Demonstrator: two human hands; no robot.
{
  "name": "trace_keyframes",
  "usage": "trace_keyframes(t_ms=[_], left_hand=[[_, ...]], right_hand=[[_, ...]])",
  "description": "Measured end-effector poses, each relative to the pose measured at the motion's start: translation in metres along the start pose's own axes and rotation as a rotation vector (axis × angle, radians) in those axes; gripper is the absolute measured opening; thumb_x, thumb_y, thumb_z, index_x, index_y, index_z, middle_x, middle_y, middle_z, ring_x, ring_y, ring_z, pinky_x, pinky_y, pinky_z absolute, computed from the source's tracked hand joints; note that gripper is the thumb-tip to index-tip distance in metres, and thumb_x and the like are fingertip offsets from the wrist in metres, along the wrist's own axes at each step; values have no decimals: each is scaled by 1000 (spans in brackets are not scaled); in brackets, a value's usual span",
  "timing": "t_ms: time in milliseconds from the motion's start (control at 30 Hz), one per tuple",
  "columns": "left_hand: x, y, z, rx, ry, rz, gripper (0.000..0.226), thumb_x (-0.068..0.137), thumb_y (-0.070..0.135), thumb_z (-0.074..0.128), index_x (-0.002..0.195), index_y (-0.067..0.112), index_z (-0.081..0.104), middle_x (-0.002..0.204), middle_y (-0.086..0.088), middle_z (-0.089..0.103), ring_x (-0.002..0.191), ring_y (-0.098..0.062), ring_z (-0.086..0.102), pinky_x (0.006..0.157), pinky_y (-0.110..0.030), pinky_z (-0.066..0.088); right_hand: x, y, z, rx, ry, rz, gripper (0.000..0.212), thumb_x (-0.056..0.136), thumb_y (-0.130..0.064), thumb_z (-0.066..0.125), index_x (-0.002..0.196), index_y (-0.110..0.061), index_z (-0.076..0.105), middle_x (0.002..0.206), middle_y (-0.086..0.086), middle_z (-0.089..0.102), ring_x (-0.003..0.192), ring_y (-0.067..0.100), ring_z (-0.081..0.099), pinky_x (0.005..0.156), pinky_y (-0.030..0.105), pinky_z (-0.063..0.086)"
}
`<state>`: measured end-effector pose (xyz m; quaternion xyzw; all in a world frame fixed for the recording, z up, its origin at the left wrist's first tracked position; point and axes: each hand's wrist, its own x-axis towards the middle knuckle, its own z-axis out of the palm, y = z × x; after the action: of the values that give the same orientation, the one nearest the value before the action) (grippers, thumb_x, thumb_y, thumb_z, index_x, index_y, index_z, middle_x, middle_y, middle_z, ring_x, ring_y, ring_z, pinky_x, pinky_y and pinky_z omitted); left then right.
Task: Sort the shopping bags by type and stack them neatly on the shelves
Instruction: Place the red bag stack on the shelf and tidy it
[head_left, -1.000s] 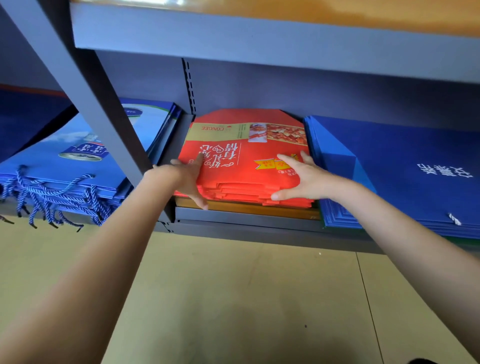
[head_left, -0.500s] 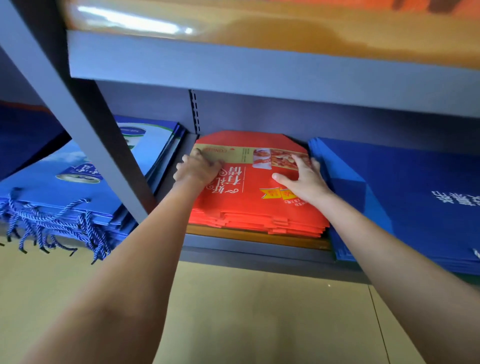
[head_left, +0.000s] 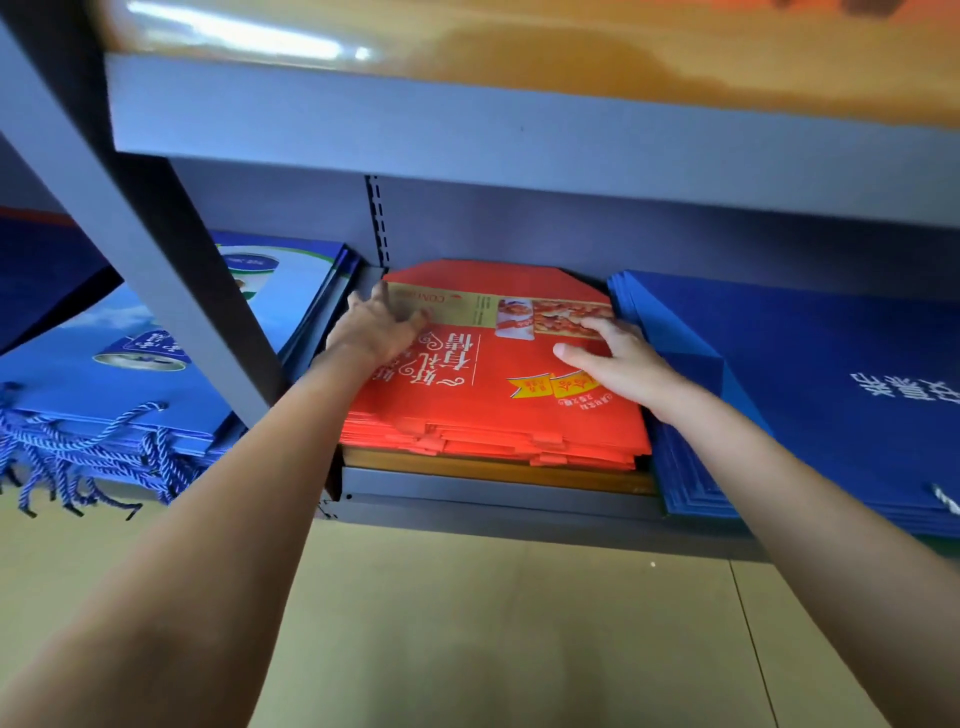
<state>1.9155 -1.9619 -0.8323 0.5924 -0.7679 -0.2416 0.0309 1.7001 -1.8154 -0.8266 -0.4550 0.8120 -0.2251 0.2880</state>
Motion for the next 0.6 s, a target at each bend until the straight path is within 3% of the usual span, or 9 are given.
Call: trace_keyframes(t_ms=[100, 167, 233, 367, 600], left_hand=[[-17, 1, -15, 84, -89, 79, 89, 83, 70, 39, 151, 27, -1, 157, -13, -4, 143, -38, 5, 112, -57, 19], [-40, 2, -25, 191, -241, 196, 97, 76, 74, 45, 149, 33, -4, 158, -6, -10, 143, -31, -14, 114, -55, 3], [-58, -1, -25, 338, -383, 270, 111, 66, 74, 57, 146, 40, -12, 156, -1, -19, 140, -31, -23, 113, -58, -2], [-63, -17, 1, 574, -343, 318, 124, 63, 65, 71, 141, 43, -23, 154, -3, -25, 139, -36, -25, 112, -61, -3], [-54, -19, 5, 553, -328, 306, 125, 64, 58, 75, 142, 43, -22, 155, -2, -22, 141, -37, -17, 109, -64, 7]], right_hand=[[-20, 2, -10, 28, -150, 1, 89, 72, -61, 65, 146, -37, 22, 155, 1, 11, 141, 21, 20, 113, 38, 24], [-32, 2, -16, -43, -245, -28, 101, 67, -57, 71, 147, -39, 13, 156, 0, 6, 143, 20, 15, 112, 34, 20], [-41, -1, -19, -177, -321, -58, 111, 66, -50, 76, 148, -41, 2, 157, 0, -6, 145, 19, 7, 113, 32, 17], [-44, -6, -6, -441, -359, -62, 126, 64, -44, 82, 145, -43, -13, 151, 7, -33, 145, 28, 6, 113, 37, 24], [-38, -5, 0, -523, -364, -28, 125, 65, -44, 81, 144, -43, -16, 149, 6, -36, 145, 33, 5, 112, 44, 26]])
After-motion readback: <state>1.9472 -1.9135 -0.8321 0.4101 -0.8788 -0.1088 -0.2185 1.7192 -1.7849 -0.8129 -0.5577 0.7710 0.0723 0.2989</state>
